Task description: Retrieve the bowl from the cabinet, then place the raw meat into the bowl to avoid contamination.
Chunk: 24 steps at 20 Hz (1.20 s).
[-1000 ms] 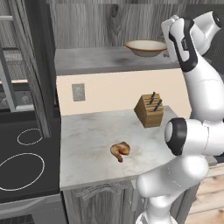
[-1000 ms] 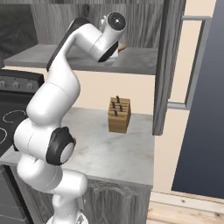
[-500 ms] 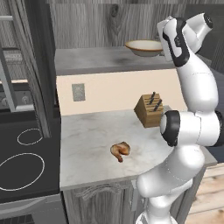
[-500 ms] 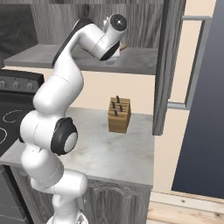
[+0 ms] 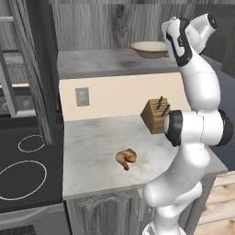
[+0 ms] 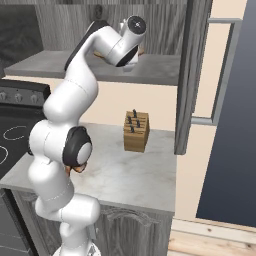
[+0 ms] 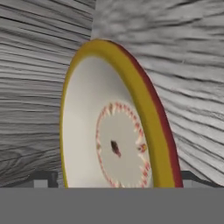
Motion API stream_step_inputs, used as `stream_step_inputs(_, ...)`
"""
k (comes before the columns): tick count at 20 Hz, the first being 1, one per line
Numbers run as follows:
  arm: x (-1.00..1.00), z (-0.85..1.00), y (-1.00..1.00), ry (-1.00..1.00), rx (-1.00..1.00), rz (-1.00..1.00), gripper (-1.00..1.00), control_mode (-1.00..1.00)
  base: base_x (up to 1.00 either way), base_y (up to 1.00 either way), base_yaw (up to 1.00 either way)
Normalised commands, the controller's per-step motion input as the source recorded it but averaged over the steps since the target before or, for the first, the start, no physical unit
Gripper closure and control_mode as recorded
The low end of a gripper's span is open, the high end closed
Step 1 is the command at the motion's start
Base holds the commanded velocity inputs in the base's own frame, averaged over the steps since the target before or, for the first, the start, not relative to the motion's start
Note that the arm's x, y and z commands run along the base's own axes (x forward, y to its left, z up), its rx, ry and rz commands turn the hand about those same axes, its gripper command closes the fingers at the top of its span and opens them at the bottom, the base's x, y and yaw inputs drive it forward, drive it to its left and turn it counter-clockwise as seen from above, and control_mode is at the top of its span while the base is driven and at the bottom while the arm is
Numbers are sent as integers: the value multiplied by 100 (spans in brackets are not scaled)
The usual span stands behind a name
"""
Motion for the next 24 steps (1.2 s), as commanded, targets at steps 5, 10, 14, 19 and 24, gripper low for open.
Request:
stream_step_inputs(5, 34, -7, 0, 0, 0, 0, -100, -100, 0, 0, 0)
stream_step_inputs(10, 16, -6, 0, 0, 0, 0, -100, -100, 0, 0, 0)
stream_step_inputs(14, 14, -8, 3, 0, 0, 0, 100, -100, 0, 0, 0)
stream_step_inputs(19, 12, -6, 1, 0, 0, 0, 100, -100, 0, 0, 0)
stream_step_inputs(24, 12, -7, 1, 0, 0, 0, 100, -100, 0, 0, 0)
